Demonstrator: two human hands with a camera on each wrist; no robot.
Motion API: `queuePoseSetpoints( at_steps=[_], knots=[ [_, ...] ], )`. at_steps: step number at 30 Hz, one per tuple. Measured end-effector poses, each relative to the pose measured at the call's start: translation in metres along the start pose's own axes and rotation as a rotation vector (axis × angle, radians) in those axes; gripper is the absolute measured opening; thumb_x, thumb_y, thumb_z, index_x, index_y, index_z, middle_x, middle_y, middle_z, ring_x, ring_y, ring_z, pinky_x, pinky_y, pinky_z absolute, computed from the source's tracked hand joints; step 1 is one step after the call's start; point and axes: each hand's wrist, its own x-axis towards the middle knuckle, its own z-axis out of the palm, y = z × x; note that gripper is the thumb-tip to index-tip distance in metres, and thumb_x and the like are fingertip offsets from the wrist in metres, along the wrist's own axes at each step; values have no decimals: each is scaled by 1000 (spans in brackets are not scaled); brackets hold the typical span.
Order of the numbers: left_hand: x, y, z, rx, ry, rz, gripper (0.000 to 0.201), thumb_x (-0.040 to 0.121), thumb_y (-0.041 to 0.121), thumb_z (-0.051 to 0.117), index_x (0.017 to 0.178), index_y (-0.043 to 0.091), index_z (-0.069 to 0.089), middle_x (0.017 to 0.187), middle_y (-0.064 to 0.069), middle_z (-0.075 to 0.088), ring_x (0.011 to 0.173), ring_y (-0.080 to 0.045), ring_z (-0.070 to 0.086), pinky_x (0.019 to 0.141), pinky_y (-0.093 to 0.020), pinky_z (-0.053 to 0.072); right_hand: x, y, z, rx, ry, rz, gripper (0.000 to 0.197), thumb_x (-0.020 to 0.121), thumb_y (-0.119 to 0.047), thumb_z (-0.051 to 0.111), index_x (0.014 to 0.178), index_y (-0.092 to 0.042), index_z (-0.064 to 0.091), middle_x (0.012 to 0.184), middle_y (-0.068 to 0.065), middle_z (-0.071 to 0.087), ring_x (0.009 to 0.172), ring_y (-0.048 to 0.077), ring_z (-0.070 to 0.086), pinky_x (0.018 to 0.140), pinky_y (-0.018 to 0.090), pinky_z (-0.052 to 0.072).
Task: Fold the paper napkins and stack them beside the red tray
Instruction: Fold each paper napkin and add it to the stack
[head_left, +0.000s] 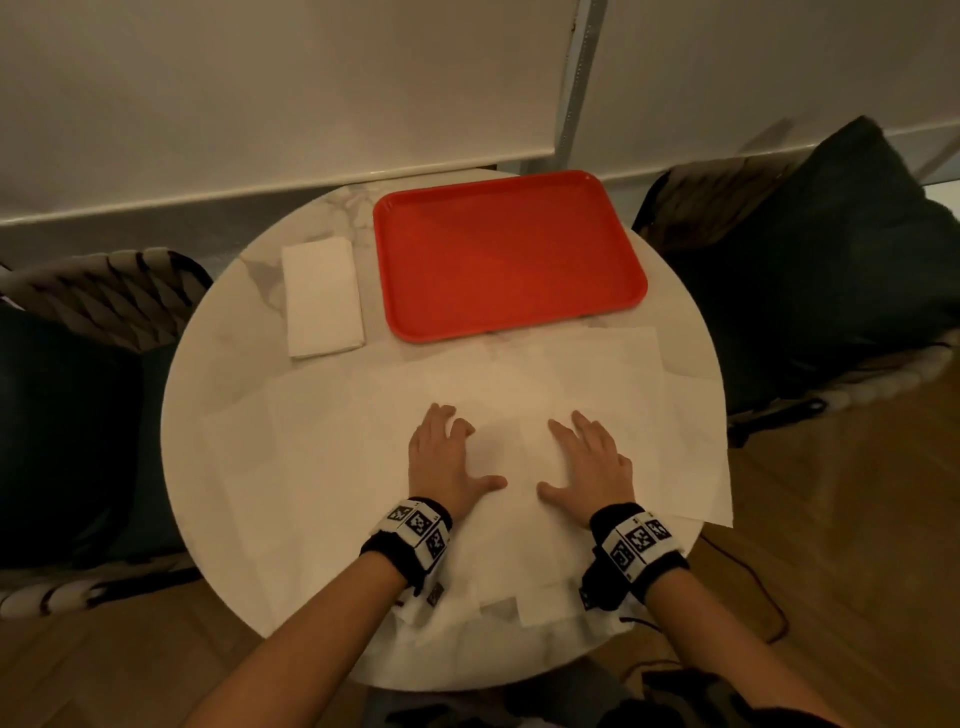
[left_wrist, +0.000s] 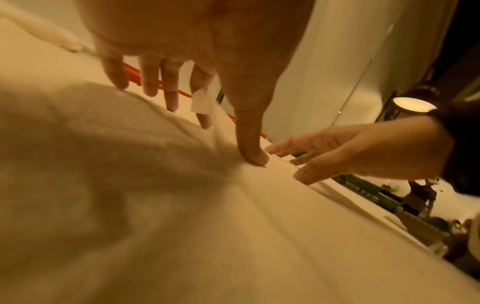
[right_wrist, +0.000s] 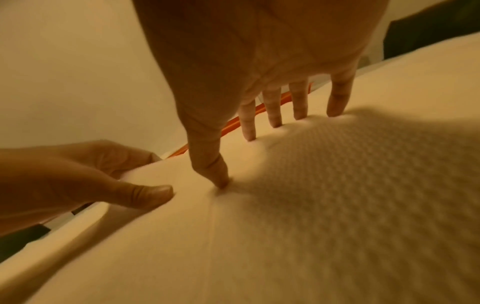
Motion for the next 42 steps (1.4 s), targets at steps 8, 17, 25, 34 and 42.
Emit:
queuePoseSetpoints(
  at_steps=[8,17,25,34,42],
  knots=[
    [-21,23,1,-401,-37,26,23,84,26,69,102,15,61,99,3,66,90,-19,60,77,-27,45,-1,4,2,12,8,-23,88,76,-55,60,148,-42,12,160,-9,-2,147,20,0,112,45,18],
    [-24,30,-36,-711,135,-32,23,83,19,73,104,23,65,95,13,68,86,-1,64,78,-17,52,5,14,-34,433,158,-60,97,78,-41,74,151,-34,11,158,0,16,145,20,17,116,41,23],
    [-11,-12,-92,-917,294,-245,28,78,26,79,101,11,72,95,0,74,88,-17,69,79,-36,58,33,-23,-58,946,31,-92,42,71,-39,79,100,-9,69,104,-1,69,98,14,63,84,21,45],
    [-8,-30,-148,-1064,457,-179,20,87,26,70,76,10,72,75,-5,74,71,-18,70,64,-32,54,17,-170,-87,885,294,-491,16,76,-20,78,73,-22,63,83,-4,64,71,11,60,59,20,46],
    [-4,-47,-188,-1226,385,-52,31,94,30,58,73,8,62,62,2,58,63,-10,57,59,-26,49,26,-234,-82,655,107,-670,38,67,-44,82,101,-35,69,104,-11,48,84,4,51,71,11,39]
  ],
)
